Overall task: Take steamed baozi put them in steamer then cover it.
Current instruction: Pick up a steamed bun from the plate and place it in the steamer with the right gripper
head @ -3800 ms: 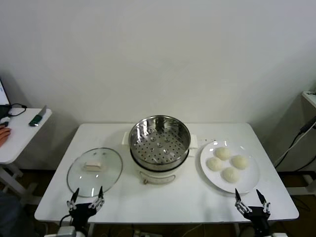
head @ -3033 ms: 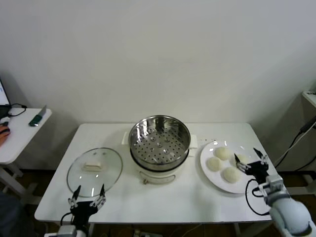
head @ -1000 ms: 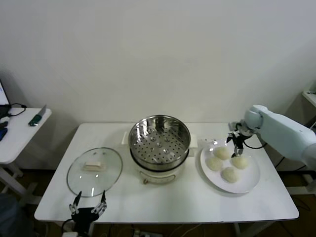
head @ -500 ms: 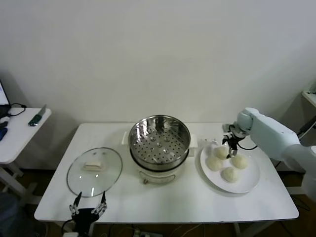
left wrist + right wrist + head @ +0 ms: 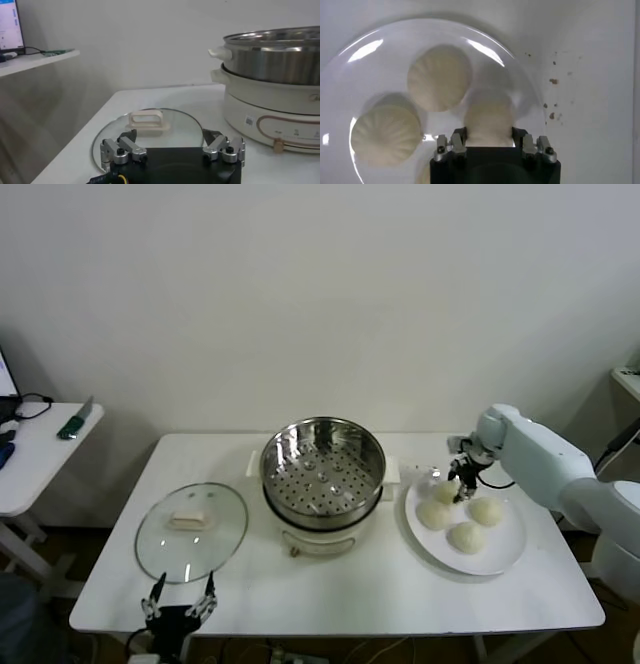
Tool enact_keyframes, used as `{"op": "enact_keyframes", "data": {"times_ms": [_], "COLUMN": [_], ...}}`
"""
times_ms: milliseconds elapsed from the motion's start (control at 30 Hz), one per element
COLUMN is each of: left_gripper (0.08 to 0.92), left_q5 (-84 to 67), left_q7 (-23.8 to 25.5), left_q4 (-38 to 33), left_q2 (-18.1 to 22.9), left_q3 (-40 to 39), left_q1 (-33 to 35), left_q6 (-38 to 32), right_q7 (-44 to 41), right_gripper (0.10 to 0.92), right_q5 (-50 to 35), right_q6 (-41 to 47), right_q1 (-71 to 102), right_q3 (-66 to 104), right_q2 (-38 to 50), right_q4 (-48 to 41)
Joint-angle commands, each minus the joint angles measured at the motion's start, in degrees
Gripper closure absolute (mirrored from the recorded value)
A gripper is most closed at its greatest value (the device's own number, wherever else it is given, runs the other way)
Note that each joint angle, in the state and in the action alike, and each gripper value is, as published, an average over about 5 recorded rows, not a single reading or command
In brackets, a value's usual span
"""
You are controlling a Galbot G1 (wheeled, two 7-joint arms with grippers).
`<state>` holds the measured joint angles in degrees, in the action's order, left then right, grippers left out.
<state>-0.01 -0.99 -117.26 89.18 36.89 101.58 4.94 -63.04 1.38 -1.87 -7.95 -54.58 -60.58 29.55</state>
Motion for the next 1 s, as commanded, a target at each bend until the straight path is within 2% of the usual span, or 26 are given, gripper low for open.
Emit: {"op": "enact_keyframes", "data": {"times_ms": [33, 233, 433, 567, 700, 833, 1000], "left_gripper": [0.177, 0.177, 0.177, 0.177, 0.177, 0.177, 0.177], "left_q5": [0.06, 0.2, 0.28, 0.38, 0.5, 0.68, 1.21], "left_q7": [-0.02, -0.02, -0.03, -0.05, -0.15, -0.49, -0.99], "left_q4": [-0.11, -0.34, -0.52, -0.61, -0.64, -0.7, -0.87], "left_q2": [-0.04, 0.0, -0.07, -0.09, -0.11, -0.16, -0.13], "left_q3": [-0.08, -0.31, -0.33, -0.56, -1.0, -1.44, -2.12], "left_q1": [0.0, -0.02, -0.01, 0.03, 0.0, -0.02, 0.18], "left_q6": [-0.01, -0.06, -0.04, -0.03, -0.04, -0.05, -0.19], "right_q7": [-0.31, -2.16, -3.77, -3.25, -1.4, 0.67, 4.17], "right_gripper": [0.414, 0.414, 0.414, 0.414, 0.414, 0.41, 0.414], "right_q5": [-4.51, -13.46, -18.24, -19.13, -16.3, -11.98, -6.37], "right_q6": [-0.86, -4.96, -10.43, -13.87, -17.37, -21.87, -27.36], "right_q1": [-5.72, -21.81, -35.08, -40.84, -42.47, -41.04, -35.22], "right_q3": [-4.96, -18.98, -25.49, -28.48, -29.65, -29.69, -28.95], "right_q2": [2.16, 5.49, 4.8, 3.26, 0.48, -3.74, -9.88], "right_q4": [5.54, 17.57, 26.49, 35.6, 42.7, 44.35, 38.87]}}
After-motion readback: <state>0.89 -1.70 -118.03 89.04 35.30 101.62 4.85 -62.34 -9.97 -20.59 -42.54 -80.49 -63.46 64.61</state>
